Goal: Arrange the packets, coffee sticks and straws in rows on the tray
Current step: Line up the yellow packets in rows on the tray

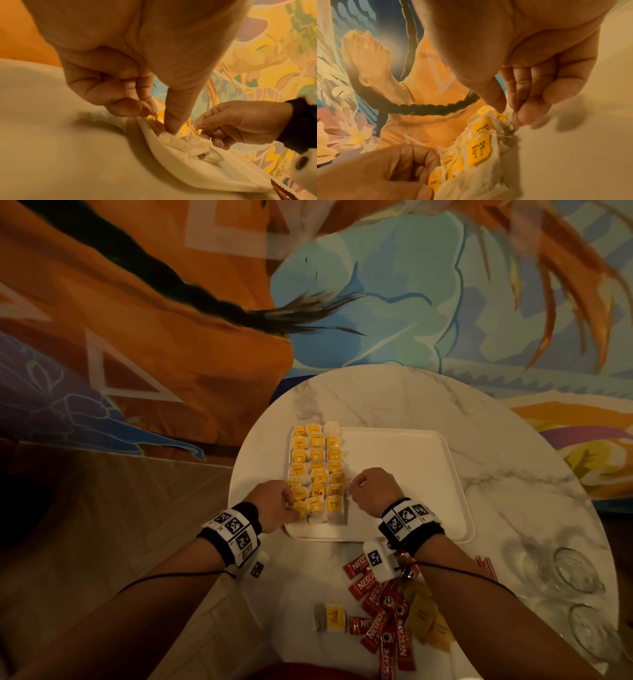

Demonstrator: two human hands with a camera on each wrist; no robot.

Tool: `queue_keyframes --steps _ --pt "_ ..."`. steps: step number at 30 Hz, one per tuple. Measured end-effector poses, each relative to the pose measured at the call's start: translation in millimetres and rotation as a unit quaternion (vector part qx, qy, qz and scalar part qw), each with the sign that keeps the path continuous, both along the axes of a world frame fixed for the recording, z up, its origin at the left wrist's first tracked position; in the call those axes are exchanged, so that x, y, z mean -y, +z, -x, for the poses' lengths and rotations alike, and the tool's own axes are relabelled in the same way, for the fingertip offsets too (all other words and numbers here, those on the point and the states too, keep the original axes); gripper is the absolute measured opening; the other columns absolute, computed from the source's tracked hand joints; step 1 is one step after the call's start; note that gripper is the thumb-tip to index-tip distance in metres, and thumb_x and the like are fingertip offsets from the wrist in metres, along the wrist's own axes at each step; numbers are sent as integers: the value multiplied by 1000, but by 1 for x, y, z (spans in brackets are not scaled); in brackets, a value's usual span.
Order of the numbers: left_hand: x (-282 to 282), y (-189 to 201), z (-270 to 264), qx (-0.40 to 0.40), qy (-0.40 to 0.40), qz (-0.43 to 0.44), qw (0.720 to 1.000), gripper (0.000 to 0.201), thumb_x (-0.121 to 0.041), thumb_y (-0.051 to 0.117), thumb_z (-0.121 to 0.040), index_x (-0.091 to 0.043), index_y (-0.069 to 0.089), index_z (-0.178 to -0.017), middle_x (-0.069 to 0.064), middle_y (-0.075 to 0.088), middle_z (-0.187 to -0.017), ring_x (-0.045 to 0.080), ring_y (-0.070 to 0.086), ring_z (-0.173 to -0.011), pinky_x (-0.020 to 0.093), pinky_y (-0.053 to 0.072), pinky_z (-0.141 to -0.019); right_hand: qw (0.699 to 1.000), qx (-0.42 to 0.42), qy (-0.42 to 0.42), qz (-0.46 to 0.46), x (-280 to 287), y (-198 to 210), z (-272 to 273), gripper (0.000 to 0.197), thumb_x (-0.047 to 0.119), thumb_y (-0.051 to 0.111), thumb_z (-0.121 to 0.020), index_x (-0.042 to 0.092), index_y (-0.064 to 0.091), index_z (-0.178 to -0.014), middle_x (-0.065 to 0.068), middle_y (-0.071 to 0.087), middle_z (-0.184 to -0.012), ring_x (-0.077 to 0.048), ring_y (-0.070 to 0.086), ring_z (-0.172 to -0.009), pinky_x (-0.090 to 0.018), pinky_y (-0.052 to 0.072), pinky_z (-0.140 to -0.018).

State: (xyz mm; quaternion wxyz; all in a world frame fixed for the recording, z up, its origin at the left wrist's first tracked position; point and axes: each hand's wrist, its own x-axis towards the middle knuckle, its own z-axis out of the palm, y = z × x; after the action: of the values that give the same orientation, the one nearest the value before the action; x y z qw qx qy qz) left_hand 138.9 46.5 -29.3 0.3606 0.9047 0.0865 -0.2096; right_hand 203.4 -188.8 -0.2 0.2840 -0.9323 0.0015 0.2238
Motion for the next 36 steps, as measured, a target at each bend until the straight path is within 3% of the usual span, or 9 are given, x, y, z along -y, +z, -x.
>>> queue_keyframes --steps 3,8,11,15,17,23,25,28,36 --pt "0 1 -1 -2 0 -3 1000 31 -28 86 -71 -26 57 -84 -4 62 -84 16 61 -78 26 49 -71 1000 -14 18 7 -7 -2 -1 20 18 60 -90 13 77 -79 -4 74 -80 -22 71 -77 -34 60 -74" --pt "-2 1 -2 5 6 0 1000 31 -27 86 -71 -26 58 -84 -5 61 -81 14 60 -75 25 48 -69 999 -21 42 7 -13 -4 -3 21 23 63 -91 14 79 -81 -3 75 -78 -19 70 -74 -30 57 -67" --pt "-3 0 -2 8 6 4 1000 32 -29 87 -71 -26 58 -84 -5 60 -79 14 59 -74 26 50 -71 1000 -1 25 13 -9 -3 -10 18 18 61 -89 13 77 -83 -5 75 -84 -22 70 -80 -34 59 -75" --pt "-4 1 -1 13 5 3 1000 31 -31 86 -73 -27 58 -85 -5 61 -80 14 59 -74 26 50 -71 999 36 21 27 -10 -3 -22 21 16 61 -91 11 75 -105 -8 72 -112 -26 66 -105 -32 53 -91" --pt "-3 2 0 15 4 5 1000 29 -30 84 -75 -26 58 -85 -5 60 -80 13 58 -73 24 47 -69 999 38 31 23 -15 -5 -25 23 17 60 -92 9 75 -108 -9 72 -113 -27 66 -106 -33 53 -93" --pt "-6 4 3 27 21 29 999 25 -21 83 -75 -25 60 -84 -6 61 -73 11 58 -70 22 46 -67 999 23 38 23 -22 -6 -37 28 23 57 -94 12 73 -73 -8 71 -82 -26 66 -81 -33 55 -74" --pt "-7 4 4 32 25 34 999 25 -21 84 -75 -25 61 -84 -5 61 -73 10 57 -69 22 47 -67 998 34 29 34 -21 -6 -44 21 22 58 -94 10 76 -94 -10 73 -103 -29 66 -99 -35 54 -87" --pt "-7 6 6 45 25 36 998 23 -21 83 -77 -25 61 -84 -6 59 -71 8 55 -67 21 43 -65 999 31 29 25 -23 -7 -50 35 21 59 -93 14 64 -127 -6 59 -136 -27 55 -125 -33 43 -104" --pt "-3 13 17 56 -10 62 996 20 -24 79 -81 -21 63 -93 -3 59 -74 11 54 -67 23 46 -67 997 51 51 12 -19 -5 -45 45 30 59 -94 18 55 -137 -6 58 -139 -25 54 -126 -33 41 -104"
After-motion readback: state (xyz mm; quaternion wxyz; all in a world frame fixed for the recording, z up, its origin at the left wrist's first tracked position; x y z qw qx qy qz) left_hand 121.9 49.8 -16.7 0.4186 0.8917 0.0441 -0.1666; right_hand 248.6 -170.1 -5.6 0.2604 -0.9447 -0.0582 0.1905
